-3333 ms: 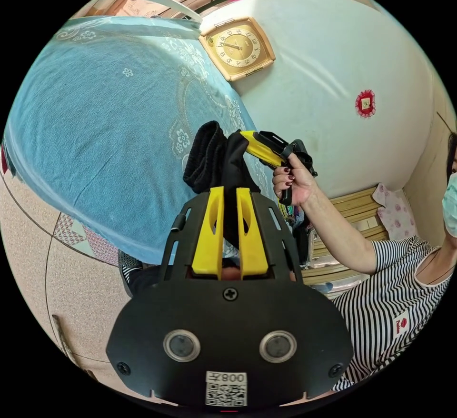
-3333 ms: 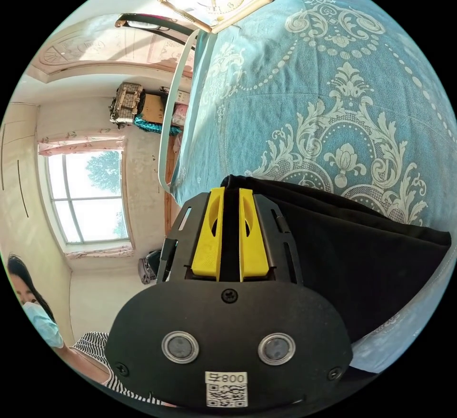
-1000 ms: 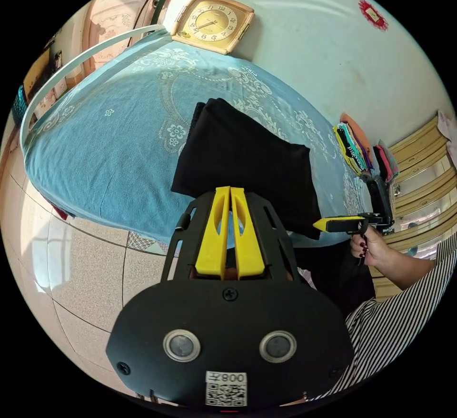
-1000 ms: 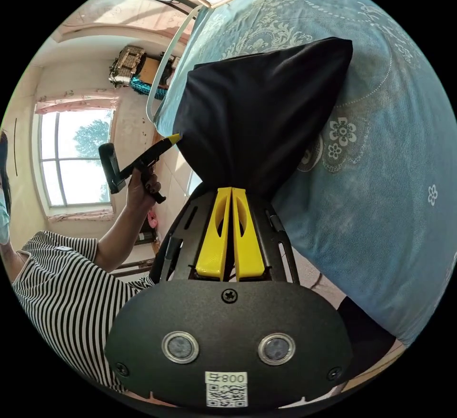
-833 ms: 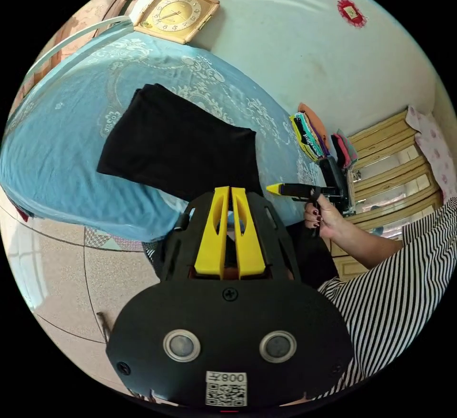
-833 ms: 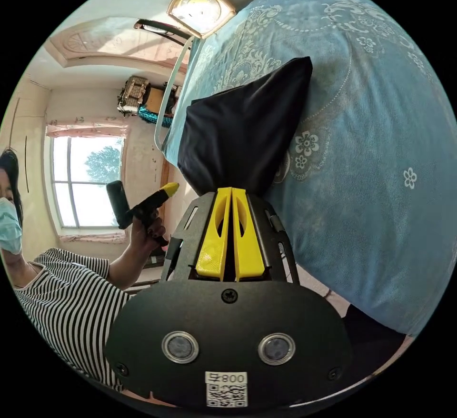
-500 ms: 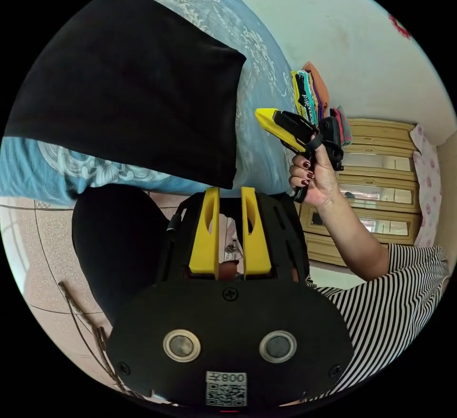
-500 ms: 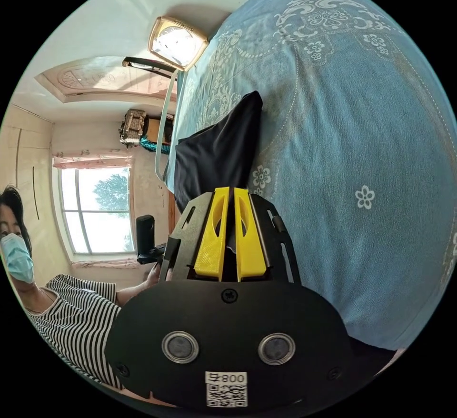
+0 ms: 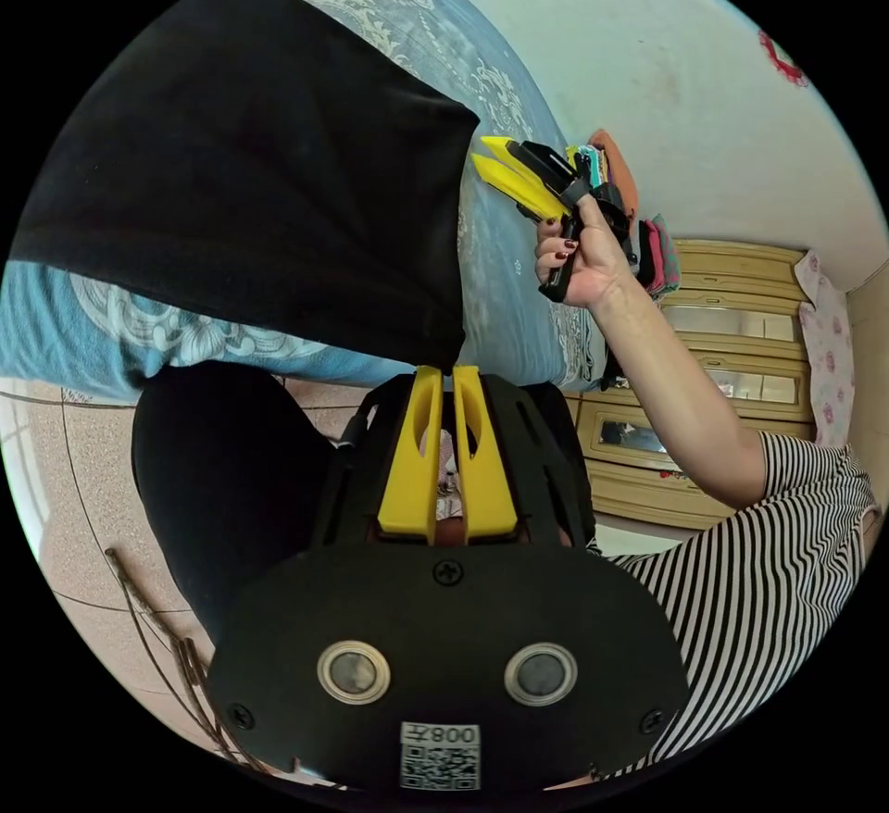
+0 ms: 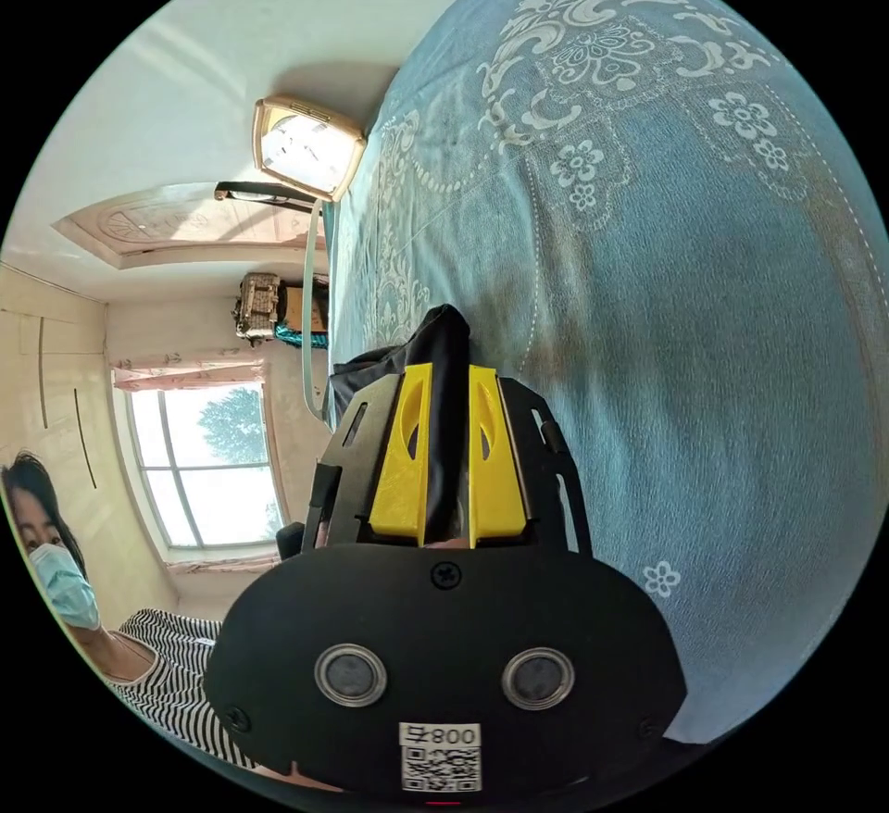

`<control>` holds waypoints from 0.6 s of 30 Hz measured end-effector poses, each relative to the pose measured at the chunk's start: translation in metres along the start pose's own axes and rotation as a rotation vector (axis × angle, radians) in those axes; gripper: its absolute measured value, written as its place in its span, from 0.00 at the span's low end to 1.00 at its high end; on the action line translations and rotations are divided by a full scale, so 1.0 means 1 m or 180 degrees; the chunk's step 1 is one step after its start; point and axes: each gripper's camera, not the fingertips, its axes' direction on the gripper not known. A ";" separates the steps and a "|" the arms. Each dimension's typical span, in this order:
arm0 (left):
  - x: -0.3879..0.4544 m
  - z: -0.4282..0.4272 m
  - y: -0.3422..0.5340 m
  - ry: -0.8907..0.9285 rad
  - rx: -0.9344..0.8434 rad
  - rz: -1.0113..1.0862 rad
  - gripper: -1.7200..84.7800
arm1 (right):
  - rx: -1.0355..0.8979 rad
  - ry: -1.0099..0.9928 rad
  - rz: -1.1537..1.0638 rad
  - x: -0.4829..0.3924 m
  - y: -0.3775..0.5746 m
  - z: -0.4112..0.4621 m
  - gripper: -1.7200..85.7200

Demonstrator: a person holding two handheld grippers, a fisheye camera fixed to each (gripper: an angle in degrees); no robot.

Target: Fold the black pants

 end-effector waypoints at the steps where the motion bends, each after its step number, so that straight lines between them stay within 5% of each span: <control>1: 0.001 0.001 -0.001 0.0017 0.0006 -0.0004 0.05 | -0.0019 0.0026 0.0010 -0.004 -0.004 -0.001 0.10; 18: 0.023 0.021 -0.006 -0.0062 -0.0096 -0.0019 0.03 | -0.0527 0.0574 -0.0133 -0.050 -0.013 -0.011 0.04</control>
